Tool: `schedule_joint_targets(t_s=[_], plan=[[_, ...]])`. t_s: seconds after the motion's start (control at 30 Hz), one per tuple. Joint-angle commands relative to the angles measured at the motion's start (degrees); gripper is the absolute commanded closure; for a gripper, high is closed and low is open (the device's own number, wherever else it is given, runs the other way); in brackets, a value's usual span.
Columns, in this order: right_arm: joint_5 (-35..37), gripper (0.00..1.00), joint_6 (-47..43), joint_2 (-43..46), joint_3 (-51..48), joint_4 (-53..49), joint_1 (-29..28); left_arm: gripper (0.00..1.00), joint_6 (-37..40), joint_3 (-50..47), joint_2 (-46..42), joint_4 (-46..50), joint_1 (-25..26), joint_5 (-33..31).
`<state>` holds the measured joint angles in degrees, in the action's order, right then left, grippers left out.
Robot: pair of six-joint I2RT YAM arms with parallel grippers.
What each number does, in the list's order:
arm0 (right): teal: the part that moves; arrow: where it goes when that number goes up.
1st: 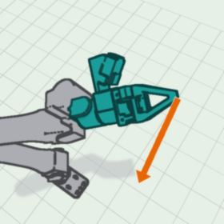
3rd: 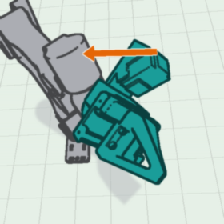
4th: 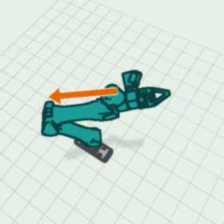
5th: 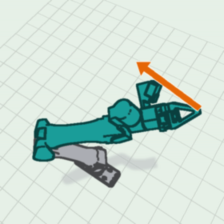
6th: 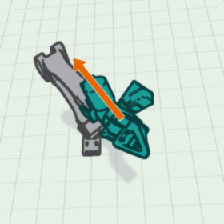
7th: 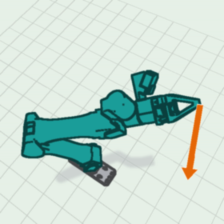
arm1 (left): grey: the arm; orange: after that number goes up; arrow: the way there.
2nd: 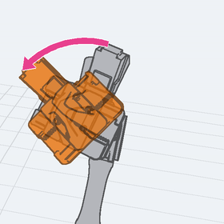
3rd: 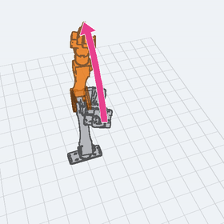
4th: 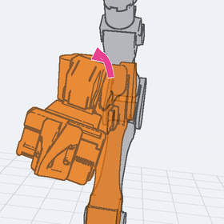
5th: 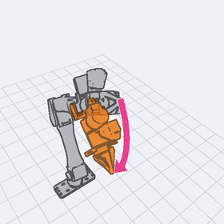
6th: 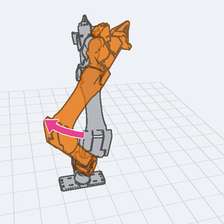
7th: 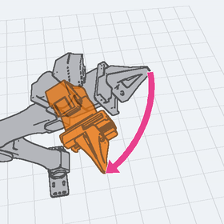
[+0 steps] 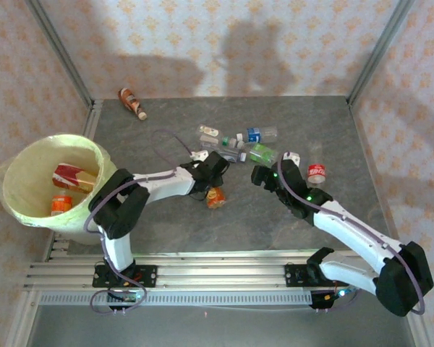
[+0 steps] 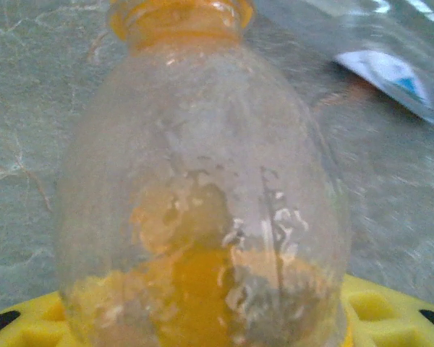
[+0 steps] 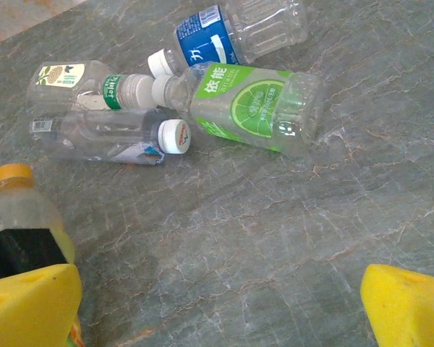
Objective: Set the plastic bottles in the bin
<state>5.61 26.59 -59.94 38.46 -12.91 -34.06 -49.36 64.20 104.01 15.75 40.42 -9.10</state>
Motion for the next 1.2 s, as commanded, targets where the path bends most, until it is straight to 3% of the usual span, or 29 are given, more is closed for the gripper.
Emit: schedule_joint_targets(t_s=[0.0,0.13,0.33,0.6,0.87,1.03,1.17], plan=[[-0.4,0.01,0.6,-0.7,2.0,3.1,0.2,0.61,3.5,-0.8,-5.9,-1.0,0.5,-5.0],[-3.1,0.01,-0.6,-1.6,2.1,5.6,0.2,0.61,6.4,-1.3,-12.2,-0.9,0.5,-7.7],[0.6,0.0,0.7,-2.9,2.4,8.6,0.3,0.61,11.1,1.7,-21.2,4.5,0.2,-14.6],[0.5,0.0,-0.3,-5.4,4.0,8.7,0.5,0.6,18.1,6.0,-30.7,8.4,-1.2,-18.8],[0.1,0.0,-0.2,-6.5,4.0,9.1,0.5,0.6,35.4,11.4,-41.1,12.7,-2.8,-41.5],[-0.2,0.0,-0.2,-7.2,4.2,9.3,0.6,0.6,43.3,11.4,-46.4,11.6,-8.5,-43.7],[-1.0,0.0,0.1,-7.6,4.9,9.0,0.6,0.61,43.1,12.9,-47.7,15.4,-17.8,-44.6]])
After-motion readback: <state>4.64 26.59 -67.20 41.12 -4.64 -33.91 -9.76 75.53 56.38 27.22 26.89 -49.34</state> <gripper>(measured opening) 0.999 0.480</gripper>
